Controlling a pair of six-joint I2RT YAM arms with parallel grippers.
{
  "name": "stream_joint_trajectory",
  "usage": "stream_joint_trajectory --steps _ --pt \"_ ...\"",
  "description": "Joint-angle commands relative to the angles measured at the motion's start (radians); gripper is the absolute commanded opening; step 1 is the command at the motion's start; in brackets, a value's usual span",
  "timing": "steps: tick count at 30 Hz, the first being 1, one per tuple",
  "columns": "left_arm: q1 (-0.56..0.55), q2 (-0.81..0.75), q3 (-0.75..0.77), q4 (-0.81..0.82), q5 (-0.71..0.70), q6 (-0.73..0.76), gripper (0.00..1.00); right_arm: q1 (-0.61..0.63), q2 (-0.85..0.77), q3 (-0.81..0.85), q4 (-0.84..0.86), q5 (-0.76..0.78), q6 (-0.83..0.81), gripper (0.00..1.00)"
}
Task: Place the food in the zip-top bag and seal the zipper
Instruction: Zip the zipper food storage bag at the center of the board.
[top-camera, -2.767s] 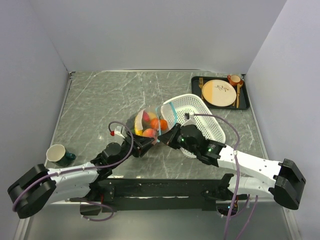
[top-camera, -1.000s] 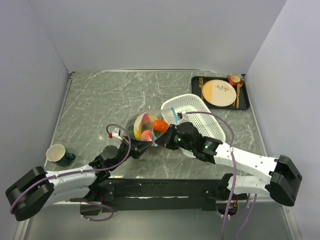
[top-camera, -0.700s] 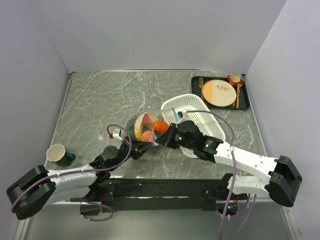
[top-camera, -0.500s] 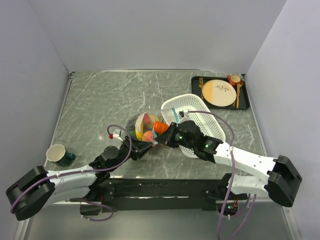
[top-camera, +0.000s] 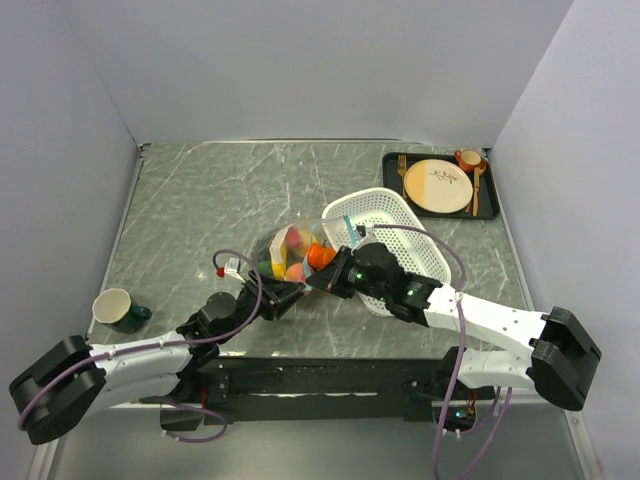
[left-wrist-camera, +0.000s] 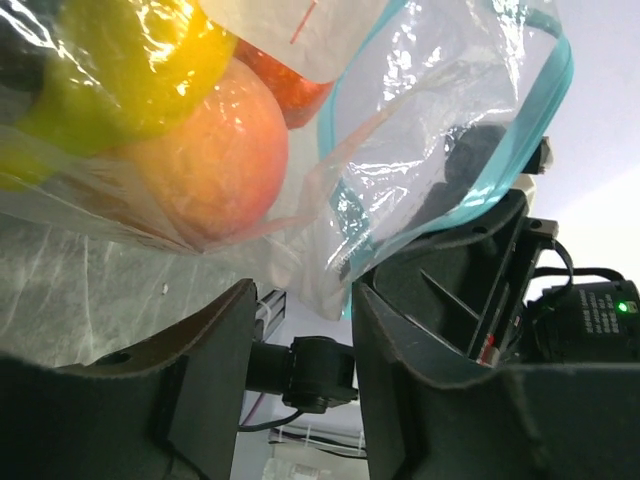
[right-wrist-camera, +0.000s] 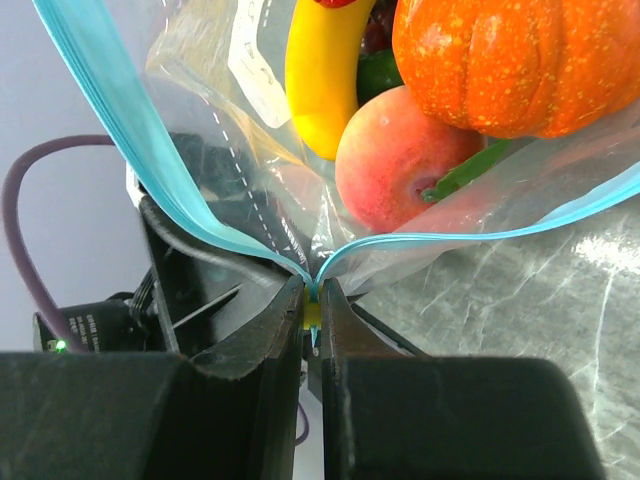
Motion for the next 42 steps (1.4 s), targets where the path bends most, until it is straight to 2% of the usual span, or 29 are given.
stream_joint_trajectory --steps 1,3,10,19,23,34,42 --pt "-0.003 0.045 0.011 0.106 -0.02 -0.022 0.44 0.025 -0.016 -0.006 0.028 0.012 0.023 0.0" --pt "-0.003 0.065 0.011 0.126 -0.02 -0.033 0.39 0.035 -0.017 -0.007 0.022 0.017 0.025 0.0" --pt "-0.005 0.059 0.014 0.133 -0.036 -0.044 0.3 0.051 -0.021 -0.021 0.008 0.024 0.03 0.0" --pt "-0.005 -0.002 0.017 0.062 -0.071 -0.038 0.01 0.07 -0.013 -0.015 -0.004 0.034 0.031 0.0" --pt "-0.005 -0.005 0.009 0.062 -0.063 -0.036 0.01 0.071 -0.01 -0.006 -0.018 0.041 0.024 0.0" --pt "-0.005 -0.066 -0.018 -0.024 -0.031 -0.016 0.01 0.065 -0.05 0.063 -0.118 0.225 -0.033 0.0" --pt "-0.005 -0.125 -0.034 -0.077 -0.008 0.04 0.01 0.019 -0.059 0.069 -0.11 0.199 -0.069 0.01"
